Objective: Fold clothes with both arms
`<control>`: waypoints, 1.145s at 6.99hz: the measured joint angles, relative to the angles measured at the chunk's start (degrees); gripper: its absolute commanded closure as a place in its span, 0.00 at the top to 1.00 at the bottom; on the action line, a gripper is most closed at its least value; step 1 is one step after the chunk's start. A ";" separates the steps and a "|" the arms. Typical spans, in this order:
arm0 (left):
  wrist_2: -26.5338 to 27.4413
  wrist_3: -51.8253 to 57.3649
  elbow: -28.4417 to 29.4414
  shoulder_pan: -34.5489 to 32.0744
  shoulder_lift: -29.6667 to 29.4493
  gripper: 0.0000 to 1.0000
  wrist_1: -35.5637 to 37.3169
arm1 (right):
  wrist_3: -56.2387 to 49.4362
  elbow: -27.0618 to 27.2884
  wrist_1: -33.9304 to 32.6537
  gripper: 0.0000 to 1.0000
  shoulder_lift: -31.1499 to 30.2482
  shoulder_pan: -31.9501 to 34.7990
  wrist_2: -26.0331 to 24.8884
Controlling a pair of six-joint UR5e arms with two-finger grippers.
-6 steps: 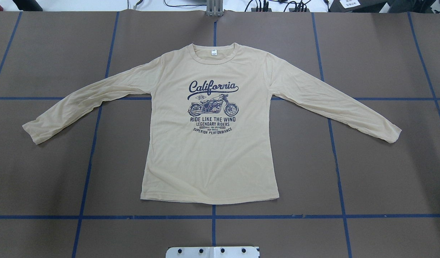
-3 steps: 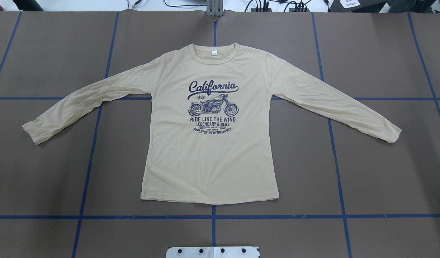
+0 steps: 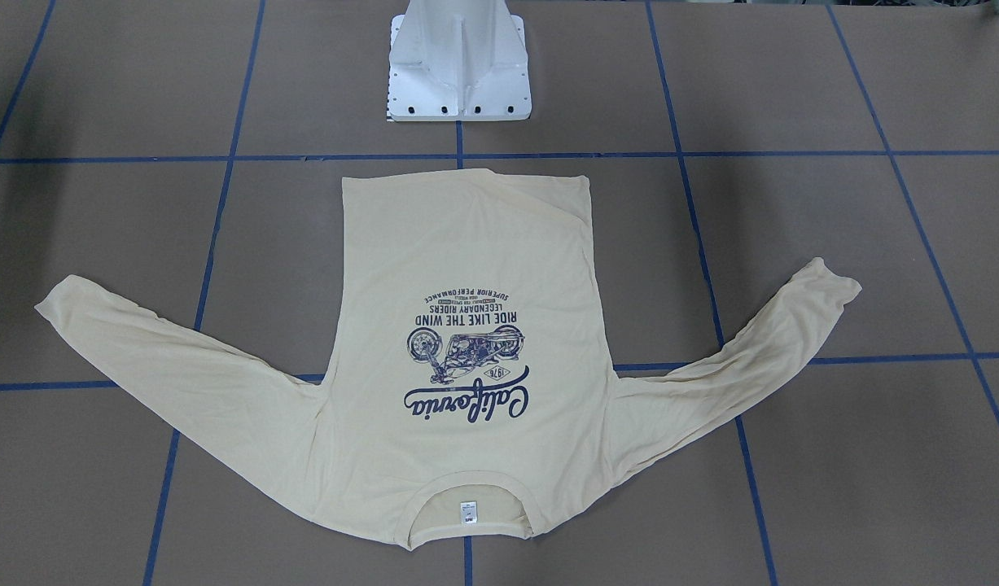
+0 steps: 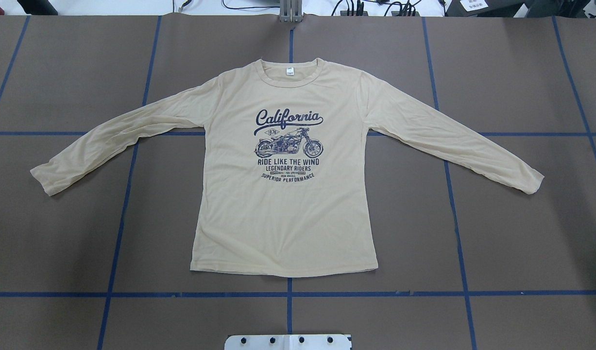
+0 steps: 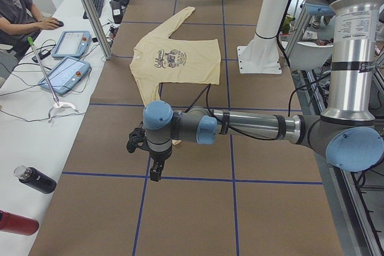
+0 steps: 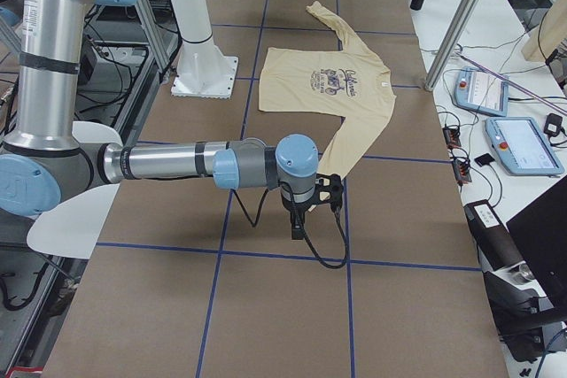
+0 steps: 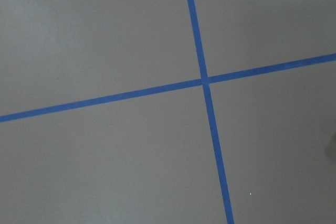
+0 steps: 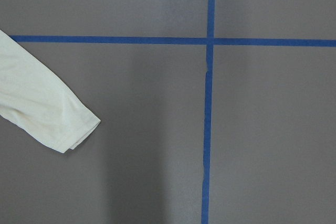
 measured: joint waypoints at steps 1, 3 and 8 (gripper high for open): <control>-0.26 -0.03 -1.23 0.00 -0.61 1.00 -1.00 | 0.26 0.10 1.01 1.00 1.16 -0.88 0.93; -3.03 -0.12 -3.37 0.13 -2.88 1.00 -1.94 | 0.33 -1.17 4.44 1.00 2.97 -4.63 1.83; -4.93 -5.22 -4.52 5.88 -6.30 1.00 -8.80 | 9.42 -11.22 27.25 1.00 6.29 -17.96 -2.36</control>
